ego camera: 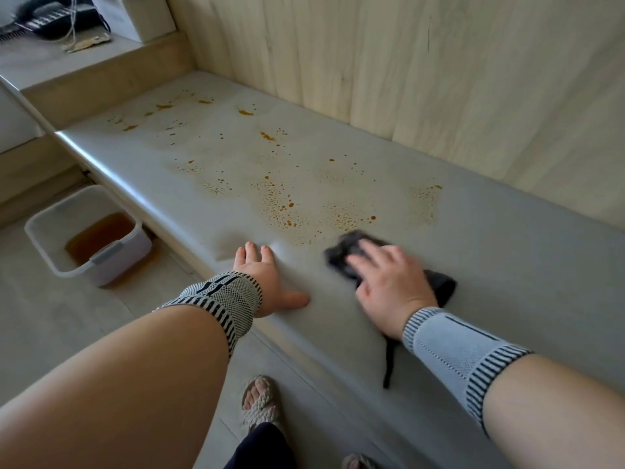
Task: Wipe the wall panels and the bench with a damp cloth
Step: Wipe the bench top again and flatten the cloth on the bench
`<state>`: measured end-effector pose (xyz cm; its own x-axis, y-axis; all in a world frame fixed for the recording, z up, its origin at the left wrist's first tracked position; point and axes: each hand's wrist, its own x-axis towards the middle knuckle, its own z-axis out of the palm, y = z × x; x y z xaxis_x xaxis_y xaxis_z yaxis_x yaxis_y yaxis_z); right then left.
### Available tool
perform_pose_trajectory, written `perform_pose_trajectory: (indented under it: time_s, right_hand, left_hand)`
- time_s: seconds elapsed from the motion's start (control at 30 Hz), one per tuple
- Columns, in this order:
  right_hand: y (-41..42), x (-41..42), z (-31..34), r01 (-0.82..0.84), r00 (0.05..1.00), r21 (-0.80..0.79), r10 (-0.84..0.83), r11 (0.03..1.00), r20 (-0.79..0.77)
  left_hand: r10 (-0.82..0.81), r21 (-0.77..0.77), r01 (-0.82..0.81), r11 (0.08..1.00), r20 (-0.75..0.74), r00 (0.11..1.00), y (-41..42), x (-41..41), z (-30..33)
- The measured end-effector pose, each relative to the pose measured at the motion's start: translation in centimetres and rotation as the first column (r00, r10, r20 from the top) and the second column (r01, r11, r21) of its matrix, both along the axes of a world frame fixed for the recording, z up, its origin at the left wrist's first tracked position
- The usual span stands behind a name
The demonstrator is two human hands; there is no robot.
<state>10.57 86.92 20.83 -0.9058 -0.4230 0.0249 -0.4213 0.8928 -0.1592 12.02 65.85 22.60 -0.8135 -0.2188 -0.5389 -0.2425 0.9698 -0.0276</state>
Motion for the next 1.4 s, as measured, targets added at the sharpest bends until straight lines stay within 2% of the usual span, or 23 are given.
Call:
perform_pose_trajectory:
  time_s: [0.07,0.13,0.2,0.27,0.33,0.4,0.47,0.57,0.63,0.7,0.77,0.83,0.9,0.93,1.0,1.07,1.1,1.13,1.2,1.27,1.3,1.33,1.4]
  right_hand:
    - [1.0,-1.0,0.4,0.354,0.932,0.028,-0.355,0.935,0.076]
    - [-0.2,-1.1,0.9,0.480,0.873,0.049,-0.482,0.876,0.069]
    - [-3.1,0.0,1.0,0.336,0.940,0.013,-0.336,0.942,0.056]
    - [-6.0,1.4,0.6,0.055,0.996,-0.037,-0.052,0.998,0.074]
    - [-7.1,1.8,0.4,-0.176,0.979,-0.033,0.178,0.984,0.096]
    - [-5.9,0.3,0.1,-0.247,0.967,0.017,0.245,0.969,0.075]
    - [-3.7,-1.4,0.0,-0.096,0.994,0.068,0.092,0.993,0.052]
    - [-1.7,-2.9,0.1,0.365,0.930,0.067,-0.367,0.929,0.030]
    - [-3.0,-2.6,0.4,0.437,0.898,0.078,-0.439,0.896,0.012]
    - [-5.0,-1.5,0.4,0.291,0.956,0.037,-0.292,0.956,0.008]
    - [-6.1,-0.5,-0.2,0.001,0.999,0.021,-0.001,1.000,0.032]
    - [-5.3,-0.1,-0.3,-0.273,0.962,0.013,0.273,0.962,0.006]
    - [-3.2,-1.3,0.2,-0.323,0.946,0.052,0.323,0.945,0.003]
    - [-1.8,-2.1,0.1,-0.249,0.968,0.101,0.250,0.963,0.006]
    - [0.6,-3.2,-0.3,0.115,0.993,0.101,-0.119,0.988,0.027]
    - [0.7,-3.4,0.1,0.441,0.897,0.058,-0.442,0.896,0.008]
    - [-0.2,-3.0,0.2,0.466,0.884,0.074,-0.467,0.882,-0.004]
    - [-1.3,-2.4,0.7,0.422,0.906,0.083,-0.422,0.903,-0.011]
    - [-3.0,-1.0,0.1,0.160,0.987,0.049,-0.161,0.986,0.017]
    - [-2.5,-0.4,0.0,-0.185,0.983,0.034,0.185,0.982,0.016]
    - [-1.7,-0.6,0.2,-0.263,0.965,0.043,0.262,0.964,0.022]
    - [-0.6,-1.2,0.0,-0.263,0.965,0.080,0.264,0.961,0.009]
    - [2.3,-2.9,0.0,-0.027,0.999,0.158,0.030,0.987,-0.015]
  left_hand:
    - [0.001,0.001,-0.001,1.000,0.013,1.000,0.0,0.1,0.1]
    - [0.003,-0.006,-0.003,1.000,0.017,1.000,0.1,0.1,0.2]
    - [0.009,-0.008,-0.009,1.000,0.027,1.000,0.2,0.0,0.2]
    - [-0.046,-0.065,0.048,0.997,0.039,0.998,0.5,-0.2,0.3]
    - [-0.123,-0.109,0.128,0.986,0.052,0.991,0.6,-0.3,0.4]
    - [-0.120,-0.076,0.121,0.990,0.016,0.993,0.5,-0.2,0.3]
    - [-0.027,-0.004,0.027,1.000,-0.008,1.000,0.2,0.3,0.3]
    - [0.010,0.024,-0.010,1.000,0.002,1.000,0.1,0.4,0.2]
    - [0.012,0.029,-0.012,0.999,0.004,1.000,0.1,0.3,0.2]
    - [0.024,0.040,-0.024,0.999,-0.007,1.000,0.1,0.2,0.1]
    - [0.001,0.022,-0.001,1.000,-0.012,1.000,0.2,0.2,0.2]
    - [-0.038,0.004,0.038,0.999,-0.016,0.999,0.2,0.2,0.3]
    - [-0.019,0.026,0.020,0.999,-0.020,1.000,0.2,0.4,0.3]
    - [0.002,0.045,-0.001,0.999,-0.023,1.000,0.1,0.4,0.2]
    - [0.025,0.065,-0.025,0.998,-0.012,1.000,0.0,0.5,0.2]
    - [0.024,0.058,-0.024,0.998,-0.004,1.000,0.1,0.4,0.3]
    - [0.023,0.055,-0.022,0.998,-0.005,1.000,0.1,0.3,0.4]
    - [0.021,0.058,-0.021,0.998,-0.008,1.000,0.1,0.2,0.5]
    - [0.038,0.080,-0.036,0.996,-0.020,0.999,-0.1,0.4,0.4]
    - [0.090,0.114,-0.081,0.990,-0.069,0.994,-0.5,0.8,0.3]
    - [0.140,0.139,-0.123,0.983,-0.124,0.982,-0.6,0.9,0.3]
    - [0.207,0.163,-0.177,0.971,-0.192,0.959,-0.4,0.9,0.3]
    - [0.362,0.212,-0.310,0.927,-0.287,0.887,0.4,0.3,0.4]
